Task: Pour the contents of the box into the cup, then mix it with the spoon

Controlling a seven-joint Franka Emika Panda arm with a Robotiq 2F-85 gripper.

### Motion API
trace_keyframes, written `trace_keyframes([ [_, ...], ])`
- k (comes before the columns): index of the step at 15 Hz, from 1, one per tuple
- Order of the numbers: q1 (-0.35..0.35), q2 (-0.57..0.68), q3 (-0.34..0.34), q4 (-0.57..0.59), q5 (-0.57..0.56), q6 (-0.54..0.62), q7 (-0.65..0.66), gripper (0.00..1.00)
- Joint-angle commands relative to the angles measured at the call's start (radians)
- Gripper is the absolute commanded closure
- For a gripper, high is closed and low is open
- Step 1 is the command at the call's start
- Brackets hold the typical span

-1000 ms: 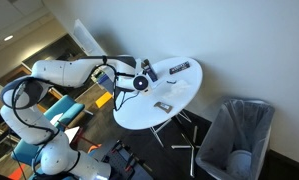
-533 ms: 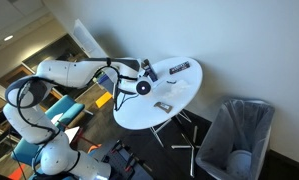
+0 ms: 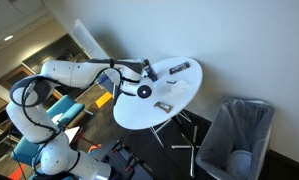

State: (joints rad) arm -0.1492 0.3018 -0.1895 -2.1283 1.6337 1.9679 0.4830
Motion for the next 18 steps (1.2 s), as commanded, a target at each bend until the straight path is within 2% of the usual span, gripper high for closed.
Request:
trace_keyframes([
  [1,0.008,0.012,0.027,0.009,0.143,0.094,0.103,0.0],
  [4,0.015,0.026,0.055,0.014,0.273,0.168,0.146,0.0],
  [6,0.023,0.041,0.071,0.023,0.301,0.207,0.187,0.0],
  [12,0.048,0.107,0.097,0.094,0.295,0.312,0.28,0.0],
  [18,0.053,0.182,0.108,0.189,0.252,0.324,0.38,0.0],
])
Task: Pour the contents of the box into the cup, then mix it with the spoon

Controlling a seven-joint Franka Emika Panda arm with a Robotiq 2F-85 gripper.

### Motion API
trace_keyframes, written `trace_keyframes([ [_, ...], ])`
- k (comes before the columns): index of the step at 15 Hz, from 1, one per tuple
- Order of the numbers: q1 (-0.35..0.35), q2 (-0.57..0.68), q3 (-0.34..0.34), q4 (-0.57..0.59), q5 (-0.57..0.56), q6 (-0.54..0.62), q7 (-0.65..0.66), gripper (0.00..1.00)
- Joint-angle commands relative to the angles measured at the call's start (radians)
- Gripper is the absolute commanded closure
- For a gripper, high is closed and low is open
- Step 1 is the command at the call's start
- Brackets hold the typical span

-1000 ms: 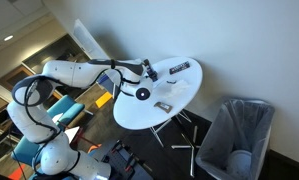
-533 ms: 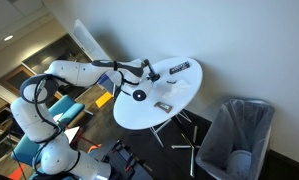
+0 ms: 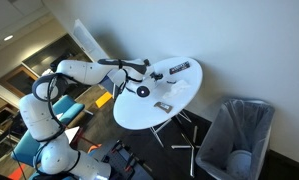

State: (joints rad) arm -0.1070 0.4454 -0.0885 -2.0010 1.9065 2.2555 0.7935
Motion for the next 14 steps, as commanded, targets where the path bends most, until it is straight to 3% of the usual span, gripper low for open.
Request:
trace_keyframes([
  [1,0.014,0.048,0.008,0.074,-0.033,0.041,0.085,0.0],
  [14,0.059,0.1,0.012,0.162,-0.215,0.111,0.283,0.0],
])
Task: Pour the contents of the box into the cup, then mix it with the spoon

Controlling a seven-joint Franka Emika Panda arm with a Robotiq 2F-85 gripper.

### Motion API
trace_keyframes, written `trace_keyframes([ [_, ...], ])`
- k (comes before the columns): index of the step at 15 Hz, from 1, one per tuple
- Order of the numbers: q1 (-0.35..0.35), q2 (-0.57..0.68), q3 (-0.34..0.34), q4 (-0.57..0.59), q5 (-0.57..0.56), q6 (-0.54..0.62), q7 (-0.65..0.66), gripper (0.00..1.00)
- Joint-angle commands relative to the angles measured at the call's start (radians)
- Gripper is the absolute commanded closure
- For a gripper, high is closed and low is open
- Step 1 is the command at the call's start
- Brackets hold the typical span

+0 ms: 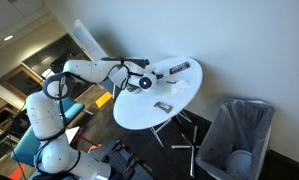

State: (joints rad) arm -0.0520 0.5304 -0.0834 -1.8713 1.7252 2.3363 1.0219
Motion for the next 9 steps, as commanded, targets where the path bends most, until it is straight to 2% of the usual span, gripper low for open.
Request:
trace_keyframes([
  [1,0.005,0.017,0.007,0.034,-0.043,0.03,0.064,0.0],
  [2,0.004,0.019,0.007,0.035,-0.054,0.025,0.074,0.0],
  [3,0.003,0.021,0.007,0.035,-0.063,0.022,0.081,0.25],
  [4,0.002,0.022,0.007,0.036,-0.071,0.02,0.086,0.26],
  [9,-0.01,0.017,0.011,0.033,-0.06,0.002,0.068,0.65],
])
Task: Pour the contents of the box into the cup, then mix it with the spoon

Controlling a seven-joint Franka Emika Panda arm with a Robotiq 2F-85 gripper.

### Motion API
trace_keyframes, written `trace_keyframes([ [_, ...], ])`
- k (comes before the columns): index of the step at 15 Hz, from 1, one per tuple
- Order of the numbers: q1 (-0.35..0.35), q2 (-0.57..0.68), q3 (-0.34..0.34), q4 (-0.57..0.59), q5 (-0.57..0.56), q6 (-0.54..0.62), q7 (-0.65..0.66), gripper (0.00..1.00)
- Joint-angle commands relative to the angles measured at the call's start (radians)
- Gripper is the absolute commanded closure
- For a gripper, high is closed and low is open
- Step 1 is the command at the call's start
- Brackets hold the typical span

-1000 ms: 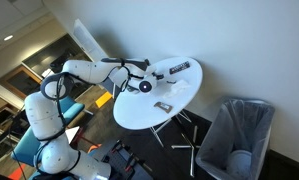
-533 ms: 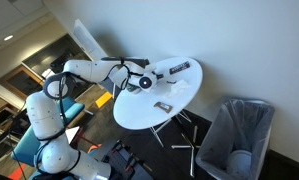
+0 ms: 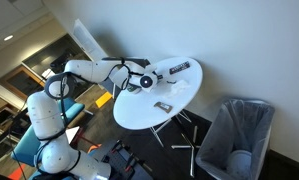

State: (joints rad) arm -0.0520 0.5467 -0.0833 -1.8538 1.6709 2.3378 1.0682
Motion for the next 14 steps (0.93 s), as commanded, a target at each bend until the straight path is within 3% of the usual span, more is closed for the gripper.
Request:
trace_keyframes([
  [1,-0.013,-0.003,0.01,0.014,-0.001,-0.002,0.012,0.73],
  [5,-0.029,-0.023,0.008,-0.002,-0.008,-0.041,-0.02,0.81],
  [10,-0.042,-0.053,0.001,-0.023,-0.027,-0.052,-0.156,0.81],
  [14,-0.057,-0.097,-0.009,-0.048,-0.111,-0.114,-0.246,0.81],
])
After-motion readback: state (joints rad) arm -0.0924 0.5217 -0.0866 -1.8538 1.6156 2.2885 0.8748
